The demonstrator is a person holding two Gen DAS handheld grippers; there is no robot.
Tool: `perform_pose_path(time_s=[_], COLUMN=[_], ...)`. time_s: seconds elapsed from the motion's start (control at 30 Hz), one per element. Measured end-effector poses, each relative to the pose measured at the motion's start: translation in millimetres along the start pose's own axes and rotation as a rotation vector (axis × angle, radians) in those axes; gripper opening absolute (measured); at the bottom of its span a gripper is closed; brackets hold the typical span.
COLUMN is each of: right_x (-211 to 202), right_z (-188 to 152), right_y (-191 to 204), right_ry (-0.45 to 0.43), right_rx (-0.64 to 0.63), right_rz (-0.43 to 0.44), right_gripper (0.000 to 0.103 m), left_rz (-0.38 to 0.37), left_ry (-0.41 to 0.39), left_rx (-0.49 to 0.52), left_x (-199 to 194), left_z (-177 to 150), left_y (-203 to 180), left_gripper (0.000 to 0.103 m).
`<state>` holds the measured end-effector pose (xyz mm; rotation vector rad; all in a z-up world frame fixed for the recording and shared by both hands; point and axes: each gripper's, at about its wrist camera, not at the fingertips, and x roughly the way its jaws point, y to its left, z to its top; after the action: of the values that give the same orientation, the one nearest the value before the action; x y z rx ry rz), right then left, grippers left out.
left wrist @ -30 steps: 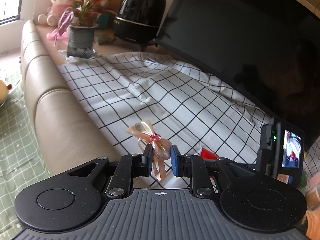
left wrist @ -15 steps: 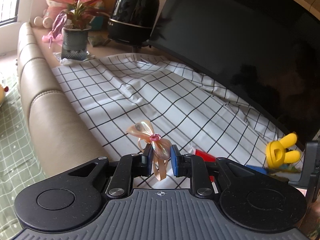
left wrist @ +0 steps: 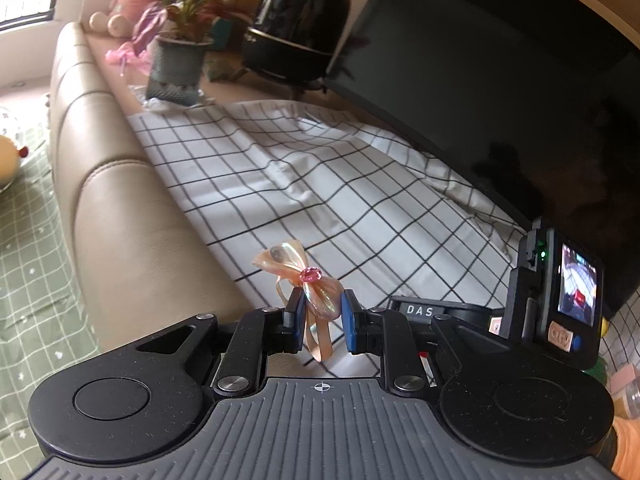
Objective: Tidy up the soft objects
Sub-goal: 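Grasp the red pouch with the right tool while the left tool holds the bow, then carry bow and red pouch into the pink box and open both tools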
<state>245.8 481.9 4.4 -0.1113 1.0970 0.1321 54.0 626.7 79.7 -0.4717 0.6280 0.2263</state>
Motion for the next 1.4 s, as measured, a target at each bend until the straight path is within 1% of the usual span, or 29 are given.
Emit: perform_pose_path(time_s=[0.03, 0.1, 0.17, 0.23, 0.3, 0.43, 0.53, 0.6, 0.77, 0.83, 0.9, 0.97, 1.17, 1.27, 1.4], right_x=[-0.5, -2.3, -7.6, -15.2, -24.8, -52.5, -84.0, -110.7, -178.0, -201.9, -225.6, -244.9, -288.3, -300.7, -309.3], right_z=[1.1, 1.8, 0.6, -1.3, -3.2, -3.1, 2.7, 8.3, 16.9, 16.2, 13.3, 8.0, -18.7, -35.9, -58.2], right_y=[-2.5, -4.5, -8.8, -12.9, -18.3, -33.0, -53.9, -74.0, -140.7, -171.4, -204.9, -236.1, -323.8, -364.4, -416.5], right_ry=[0.003, 0.011, 0.014, 0.022, 0.015, -0.034, -0.064, -0.1, -0.207, -0.236, -0.274, -0.312, -0.376, -0.391, -0.389], right_rx=[-0.01, -0.037, -0.065, -0.081, -0.094, -0.145, -0.187, -0.214, -0.26, -0.261, -0.26, -0.263, -0.236, -0.213, -0.156], right_rz=[0.012, 0.03, 0.049, 0.076, 0.095, 0.117, 0.151, 0.163, 0.162, 0.154, 0.138, 0.109, 0.02, -0.036, -0.106], right_gripper=[0.103, 0.099, 0.089, 0.084, 0.083, 0.083, 0.083, 0.083, 0.083, 0.083, 0.083, 0.083, 0.084, 0.084, 0.084], left_rz=[0.006, 0.013, 0.015, 0.011, 0.003, -0.022, -0.042, -0.057, -0.124, -0.168, -0.214, -0.245, -0.327, -0.376, -0.468], left_ry=[0.002, 0.006, 0.008, 0.011, 0.017, 0.025, 0.037, 0.049, 0.072, 0.079, 0.085, 0.088, 0.104, 0.131, 0.18], left_rx=[0.002, 0.007, 0.016, 0.025, 0.035, 0.055, 0.084, 0.111, 0.213, 0.25, 0.286, 0.327, 0.453, 0.5, 0.54], left_x=[-0.9, -1.7, -1.2, 0.5, 2.6, 3.4, 2.0, 2.5, 3.1, 1.3, -1.9, -5.6, -16.0, -15.8, -14.6], left_z=[0.7, 2.5, 4.3, 5.5, 5.8, 5.5, 7.4, 10.0, 13.9, 13.5, 12.6, 10.4, -6.0, -21.5, -49.6], left_y=[0.8, 0.5, -2.4, -7.0, -13.0, -28.5, -44.6, -59.3, -121.4, -150.8, -182.2, -211.2, -297.0, -335.3, -387.3], left_gripper=[0.022, 0.022, 0.022, 0.022, 0.022, 0.022, 0.022, 0.022, 0.022, 0.022, 0.022, 0.022, 0.022, 0.022, 0.022])
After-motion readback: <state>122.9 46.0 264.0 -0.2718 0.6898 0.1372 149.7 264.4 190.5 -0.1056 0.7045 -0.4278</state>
